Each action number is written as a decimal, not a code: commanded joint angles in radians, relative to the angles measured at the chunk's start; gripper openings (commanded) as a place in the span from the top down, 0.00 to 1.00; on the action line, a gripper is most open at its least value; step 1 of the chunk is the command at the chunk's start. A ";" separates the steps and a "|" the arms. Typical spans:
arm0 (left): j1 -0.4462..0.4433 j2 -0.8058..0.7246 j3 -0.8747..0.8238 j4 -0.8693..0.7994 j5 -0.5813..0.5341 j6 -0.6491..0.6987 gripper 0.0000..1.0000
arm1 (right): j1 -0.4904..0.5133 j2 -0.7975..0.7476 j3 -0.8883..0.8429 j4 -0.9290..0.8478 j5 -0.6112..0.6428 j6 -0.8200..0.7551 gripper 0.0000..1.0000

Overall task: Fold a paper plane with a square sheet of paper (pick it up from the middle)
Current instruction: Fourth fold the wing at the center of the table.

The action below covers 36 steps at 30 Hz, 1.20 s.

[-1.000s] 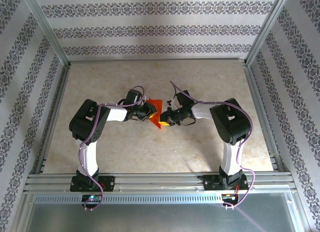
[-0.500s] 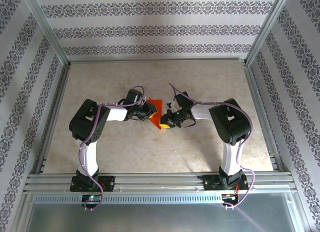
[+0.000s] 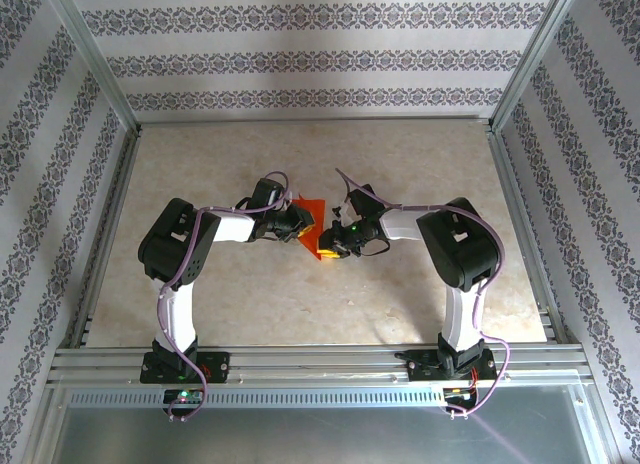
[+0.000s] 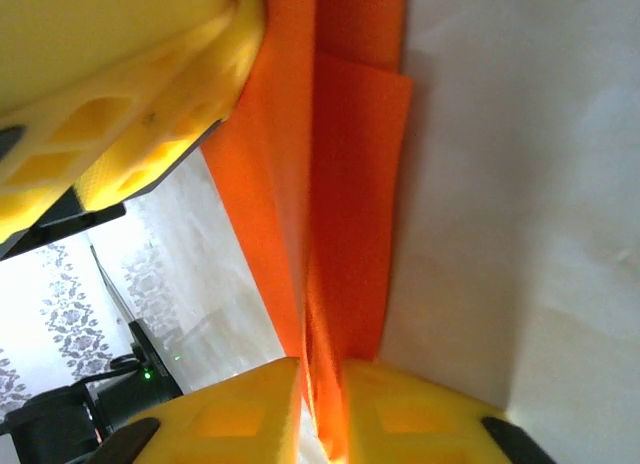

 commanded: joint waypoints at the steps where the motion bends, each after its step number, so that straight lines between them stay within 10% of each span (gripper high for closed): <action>1: -0.010 0.025 0.004 -0.083 -0.037 0.023 0.82 | -0.017 -0.079 -0.027 -0.048 0.034 -0.008 0.78; 36: -0.009 0.028 -0.004 -0.086 -0.037 0.019 0.82 | 0.046 0.017 0.064 -0.077 0.121 -0.046 0.89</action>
